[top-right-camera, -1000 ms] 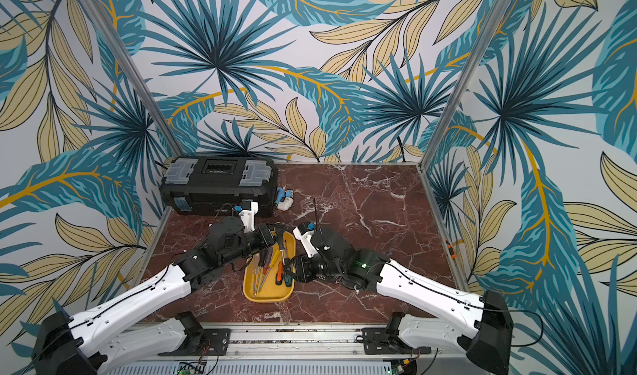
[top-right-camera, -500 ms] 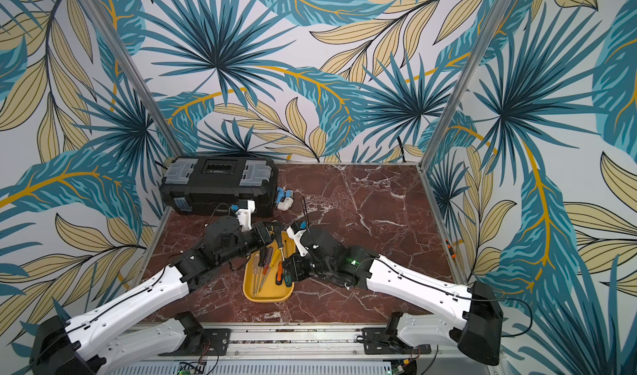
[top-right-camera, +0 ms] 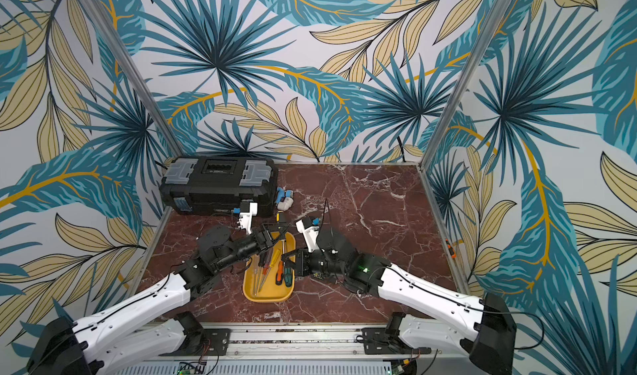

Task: Put the screwdriver on the desktop into the storage box
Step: Place the screwdriver in the storage box.

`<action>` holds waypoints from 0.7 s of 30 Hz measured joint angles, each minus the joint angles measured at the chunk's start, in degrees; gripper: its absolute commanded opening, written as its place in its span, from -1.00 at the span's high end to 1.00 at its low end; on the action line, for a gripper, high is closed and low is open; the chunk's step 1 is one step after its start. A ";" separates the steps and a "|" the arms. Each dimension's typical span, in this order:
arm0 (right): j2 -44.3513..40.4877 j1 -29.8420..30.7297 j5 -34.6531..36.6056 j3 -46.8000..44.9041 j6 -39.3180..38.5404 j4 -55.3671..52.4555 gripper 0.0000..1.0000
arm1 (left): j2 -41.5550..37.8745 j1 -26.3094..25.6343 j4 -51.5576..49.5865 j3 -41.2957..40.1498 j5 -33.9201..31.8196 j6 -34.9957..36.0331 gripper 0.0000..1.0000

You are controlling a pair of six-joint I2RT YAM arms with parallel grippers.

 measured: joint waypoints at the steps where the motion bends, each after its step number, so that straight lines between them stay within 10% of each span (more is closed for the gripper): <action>1: -0.33 -0.48 -0.57 -0.68 1.07 1.40 1.00 | 0.00 0.00 1.49 -0.22 0.74 -0.26 0.01; 14: -2.29 -1.92 -4.31 -3.80 6.93 9.11 1.00 | -0.72 -0.17 0.83 -0.07 1.99 0.37 1.00; 21: -1.77 -1.88 6.69 5.40 -1.44 -12.68 -0.15 | 0.04 -0.26 -25.07 7.04 -8.35 7.63 1.00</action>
